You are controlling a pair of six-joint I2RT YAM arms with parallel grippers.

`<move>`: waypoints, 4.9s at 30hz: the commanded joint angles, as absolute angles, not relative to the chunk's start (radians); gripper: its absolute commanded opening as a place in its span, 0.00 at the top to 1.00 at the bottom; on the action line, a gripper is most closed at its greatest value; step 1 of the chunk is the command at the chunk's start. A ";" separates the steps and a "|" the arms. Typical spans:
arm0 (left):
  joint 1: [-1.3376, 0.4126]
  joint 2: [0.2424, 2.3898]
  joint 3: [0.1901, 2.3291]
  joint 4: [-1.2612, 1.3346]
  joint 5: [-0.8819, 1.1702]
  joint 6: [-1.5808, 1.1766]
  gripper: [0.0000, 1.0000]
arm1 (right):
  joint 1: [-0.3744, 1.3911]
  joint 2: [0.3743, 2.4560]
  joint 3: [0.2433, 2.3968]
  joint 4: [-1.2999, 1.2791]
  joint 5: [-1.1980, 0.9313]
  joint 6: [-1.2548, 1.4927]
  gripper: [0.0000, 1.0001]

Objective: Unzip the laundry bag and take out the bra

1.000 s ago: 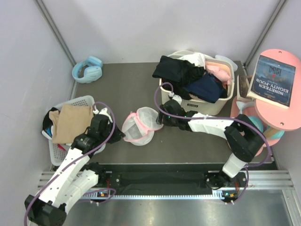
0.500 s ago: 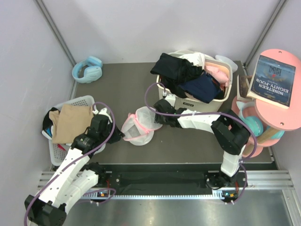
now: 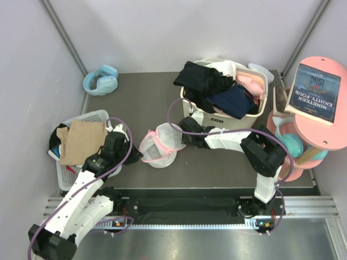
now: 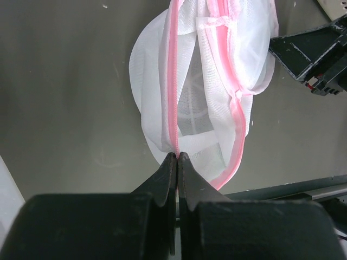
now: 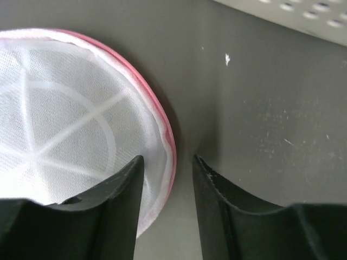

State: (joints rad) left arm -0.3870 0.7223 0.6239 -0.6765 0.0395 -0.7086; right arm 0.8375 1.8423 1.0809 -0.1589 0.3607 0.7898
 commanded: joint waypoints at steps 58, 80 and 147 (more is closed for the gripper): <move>-0.413 1.384 0.755 -0.008 0.316 -0.712 1.00 | 1.221 1.471 1.063 -0.052 1.075 0.018 1.00; -0.472 1.519 0.804 0.232 0.376 -0.831 1.00 | 1.322 1.540 1.106 0.041 0.965 -0.032 1.00; -0.249 0.891 1.023 -0.581 -0.066 -0.577 0.01 | 0.878 1.134 1.016 -0.241 0.384 0.400 0.00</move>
State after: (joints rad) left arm -0.2546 0.9482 0.9852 -0.6384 -0.0643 -0.6285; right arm 0.9775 1.2293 1.0443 -0.1921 0.4583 0.2855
